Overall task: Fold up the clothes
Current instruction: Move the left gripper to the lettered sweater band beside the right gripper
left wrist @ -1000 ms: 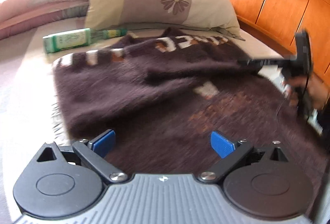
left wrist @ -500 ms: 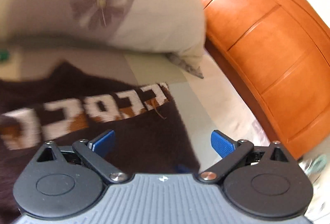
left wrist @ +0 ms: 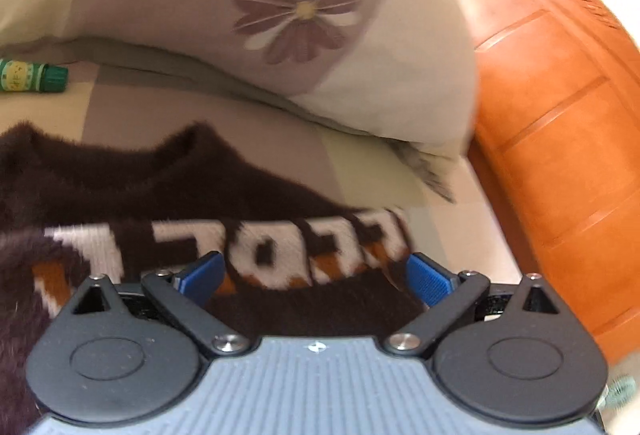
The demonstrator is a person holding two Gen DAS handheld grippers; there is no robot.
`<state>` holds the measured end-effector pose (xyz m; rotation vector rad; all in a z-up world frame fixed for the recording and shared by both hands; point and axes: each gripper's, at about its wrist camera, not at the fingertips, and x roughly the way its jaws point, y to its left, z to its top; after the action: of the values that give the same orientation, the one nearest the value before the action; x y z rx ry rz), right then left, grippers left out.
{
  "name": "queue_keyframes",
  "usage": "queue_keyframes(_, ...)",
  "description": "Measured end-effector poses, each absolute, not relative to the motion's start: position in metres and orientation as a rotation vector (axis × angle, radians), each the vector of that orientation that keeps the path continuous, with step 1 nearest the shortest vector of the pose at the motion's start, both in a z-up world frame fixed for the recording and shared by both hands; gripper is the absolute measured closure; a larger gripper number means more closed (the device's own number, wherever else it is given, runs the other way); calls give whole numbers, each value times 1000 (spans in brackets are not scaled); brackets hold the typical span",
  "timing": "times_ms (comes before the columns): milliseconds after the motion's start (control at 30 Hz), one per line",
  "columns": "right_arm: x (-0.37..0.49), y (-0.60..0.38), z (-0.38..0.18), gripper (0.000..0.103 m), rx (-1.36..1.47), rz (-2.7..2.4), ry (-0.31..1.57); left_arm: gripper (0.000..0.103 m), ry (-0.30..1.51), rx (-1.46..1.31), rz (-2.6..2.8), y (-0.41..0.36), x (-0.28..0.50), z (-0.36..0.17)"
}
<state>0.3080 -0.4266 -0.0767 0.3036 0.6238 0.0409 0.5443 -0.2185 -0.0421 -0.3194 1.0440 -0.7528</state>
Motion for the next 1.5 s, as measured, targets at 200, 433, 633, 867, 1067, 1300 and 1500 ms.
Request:
queue_keyframes(200,308,-425,-76,14,308,47,625,6,1076,-269,-674,-182,520,-57)
queue_keyframes(433,307,-425,-77,14,310,48,627,6,1065,-194,-513,-135,515,-34)
queue_keyframes(633,308,-419,-77,13,268,43,630,6,1049,-297,-595,-146,531,-32)
queue_keyframes(867,302,-412,-71,13,204,27,629,7,1021,-200,-473,-173,542,-33)
queue_keyframes(1067,296,-407,-66,7,165,11,606,6,1017,-128,-741,-238,517,4)
queue_keyframes(1300,298,-402,-71,6,119,23,626,7,1144,-41,-1003,-360,504,-14)
queue_keyframes(1500,297,-403,-75,6,100,36,640,5,1198,-35,-955,-400,531,-55)
